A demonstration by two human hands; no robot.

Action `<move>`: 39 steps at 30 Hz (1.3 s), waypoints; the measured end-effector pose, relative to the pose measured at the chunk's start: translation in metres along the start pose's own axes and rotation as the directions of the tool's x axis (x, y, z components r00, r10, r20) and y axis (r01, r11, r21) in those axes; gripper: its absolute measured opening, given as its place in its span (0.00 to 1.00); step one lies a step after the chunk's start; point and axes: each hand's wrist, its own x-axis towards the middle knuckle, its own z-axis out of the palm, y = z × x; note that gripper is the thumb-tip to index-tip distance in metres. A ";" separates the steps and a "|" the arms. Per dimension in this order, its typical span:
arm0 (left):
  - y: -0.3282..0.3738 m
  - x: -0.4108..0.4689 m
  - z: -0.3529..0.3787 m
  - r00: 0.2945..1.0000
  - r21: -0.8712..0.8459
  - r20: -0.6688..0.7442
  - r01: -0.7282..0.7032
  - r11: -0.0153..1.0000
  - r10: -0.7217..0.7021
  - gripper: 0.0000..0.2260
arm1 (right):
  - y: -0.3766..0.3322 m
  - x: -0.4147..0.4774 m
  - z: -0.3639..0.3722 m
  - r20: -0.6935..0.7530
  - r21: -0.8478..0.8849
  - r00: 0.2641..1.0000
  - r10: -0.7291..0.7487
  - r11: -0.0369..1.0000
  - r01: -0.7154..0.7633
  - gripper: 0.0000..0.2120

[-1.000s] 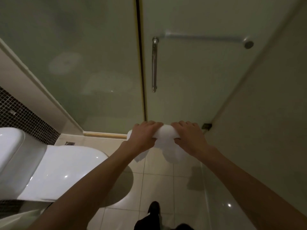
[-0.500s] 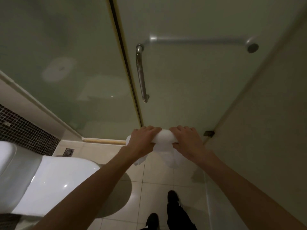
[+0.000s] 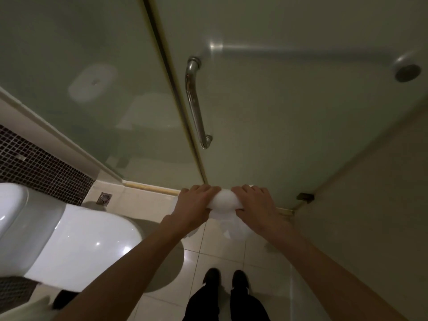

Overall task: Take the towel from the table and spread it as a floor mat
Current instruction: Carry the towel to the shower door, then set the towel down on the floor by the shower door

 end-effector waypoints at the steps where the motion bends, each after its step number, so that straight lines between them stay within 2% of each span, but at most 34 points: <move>1: -0.003 0.003 0.004 1.000 0.006 -0.004 0.004 1.000 -0.004 0.25 | 0.001 0.004 0.004 0.001 0.004 1.000 -0.001 1.000 0.001 0.23; 13: -0.051 0.050 0.082 0.999 -0.014 -0.021 -0.041 0.999 0.041 0.25 | 0.027 0.054 0.080 0.000 0.021 1.000 0.007 1.000 -0.007 0.23; 24: -0.110 0.103 0.237 0.996 0.038 0.003 -0.084 0.996 0.084 0.27 | 0.069 0.098 0.237 -0.023 0.063 0.999 0.037 0.997 -0.035 0.22; 26: -0.124 0.109 0.282 0.995 0.023 0.023 -0.093 0.995 0.092 0.27 | 0.075 0.102 0.284 -0.027 0.070 0.998 0.057 0.996 -0.055 0.22; 34: -0.154 0.123 0.363 0.986 0.034 0.083 -0.148 0.988 0.145 0.28 | 0.087 0.110 0.365 -0.022 0.051 0.997 0.075 0.996 -0.074 0.22; 39: -0.164 0.134 0.394 0.984 0.037 0.066 -0.168 0.985 0.166 0.29 | 0.097 0.116 0.397 -0.001 0.052 0.994 0.107 0.993 -0.107 0.22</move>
